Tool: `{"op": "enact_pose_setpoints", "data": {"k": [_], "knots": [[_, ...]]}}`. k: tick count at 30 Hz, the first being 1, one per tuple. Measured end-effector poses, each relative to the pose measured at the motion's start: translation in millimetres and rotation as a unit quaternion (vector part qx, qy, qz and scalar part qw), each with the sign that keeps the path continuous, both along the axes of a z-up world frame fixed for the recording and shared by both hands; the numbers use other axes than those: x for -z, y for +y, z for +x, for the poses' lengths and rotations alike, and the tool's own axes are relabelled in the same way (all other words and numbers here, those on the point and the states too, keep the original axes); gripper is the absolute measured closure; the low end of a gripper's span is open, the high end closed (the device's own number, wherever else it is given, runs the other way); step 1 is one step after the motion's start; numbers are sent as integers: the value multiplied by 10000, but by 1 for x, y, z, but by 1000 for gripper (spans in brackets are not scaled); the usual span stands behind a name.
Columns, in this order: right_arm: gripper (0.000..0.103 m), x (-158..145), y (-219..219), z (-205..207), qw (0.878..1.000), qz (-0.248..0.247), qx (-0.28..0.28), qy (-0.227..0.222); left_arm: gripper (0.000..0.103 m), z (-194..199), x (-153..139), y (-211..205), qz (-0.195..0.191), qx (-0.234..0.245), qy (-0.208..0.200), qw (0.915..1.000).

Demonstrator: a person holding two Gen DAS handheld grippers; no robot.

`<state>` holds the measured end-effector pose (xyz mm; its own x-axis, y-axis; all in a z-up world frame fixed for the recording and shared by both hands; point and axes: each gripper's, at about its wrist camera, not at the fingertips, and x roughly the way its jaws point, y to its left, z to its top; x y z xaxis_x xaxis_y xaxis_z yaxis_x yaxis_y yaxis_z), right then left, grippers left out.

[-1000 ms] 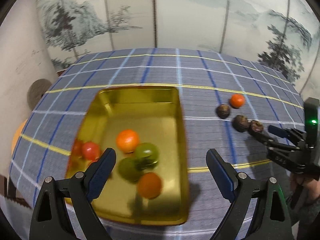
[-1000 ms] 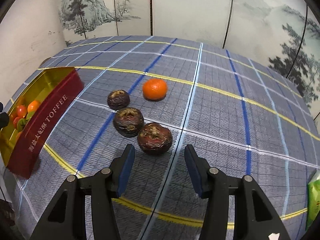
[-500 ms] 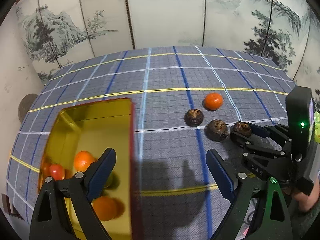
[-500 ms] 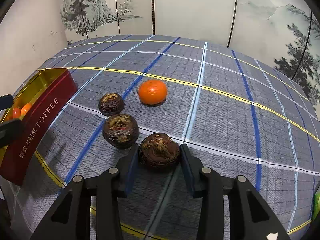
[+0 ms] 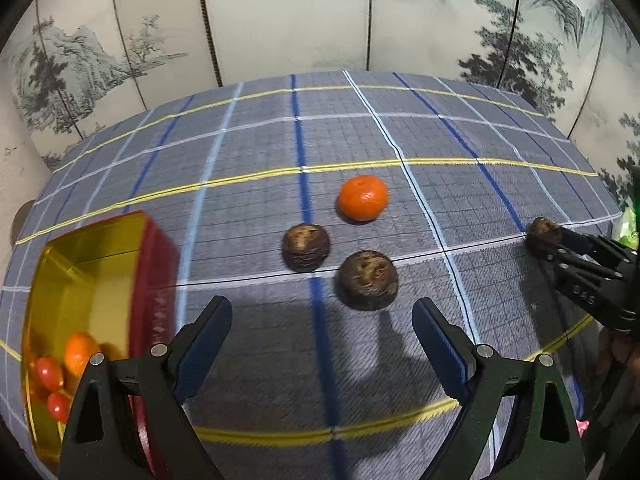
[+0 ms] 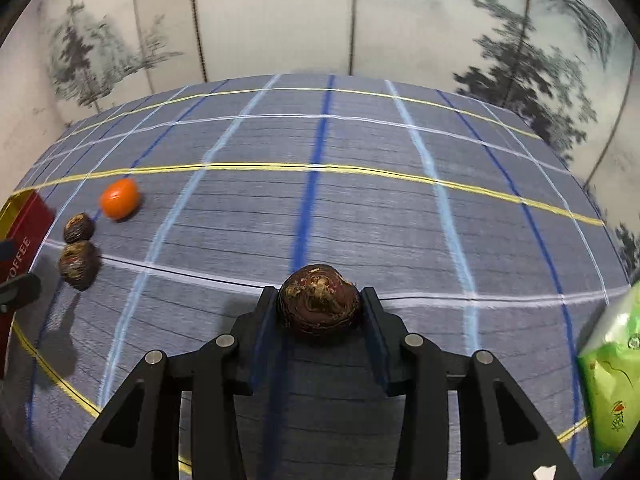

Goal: Organize fruits
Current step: 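Grasp another brown dried fruit with left gripper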

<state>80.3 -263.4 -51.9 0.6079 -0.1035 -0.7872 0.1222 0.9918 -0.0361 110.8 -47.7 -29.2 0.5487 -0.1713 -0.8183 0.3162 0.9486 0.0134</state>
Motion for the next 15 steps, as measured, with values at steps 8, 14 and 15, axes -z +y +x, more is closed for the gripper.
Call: {"op": "enact_pose_setpoints", "data": {"k": [8, 14, 15], "knots": [[59, 1, -3, 0, 10000, -15, 79, 16, 32, 15, 21, -15, 35, 22, 218, 9998], [57, 1, -4, 0, 9999, -14, 108, 21, 44, 21, 29, -22, 10, 114, 229, 9997], [56, 1, -4, 0, 9999, -14, 112, 22, 46, 22, 29, -23, -12, 117, 198, 9997]]}}
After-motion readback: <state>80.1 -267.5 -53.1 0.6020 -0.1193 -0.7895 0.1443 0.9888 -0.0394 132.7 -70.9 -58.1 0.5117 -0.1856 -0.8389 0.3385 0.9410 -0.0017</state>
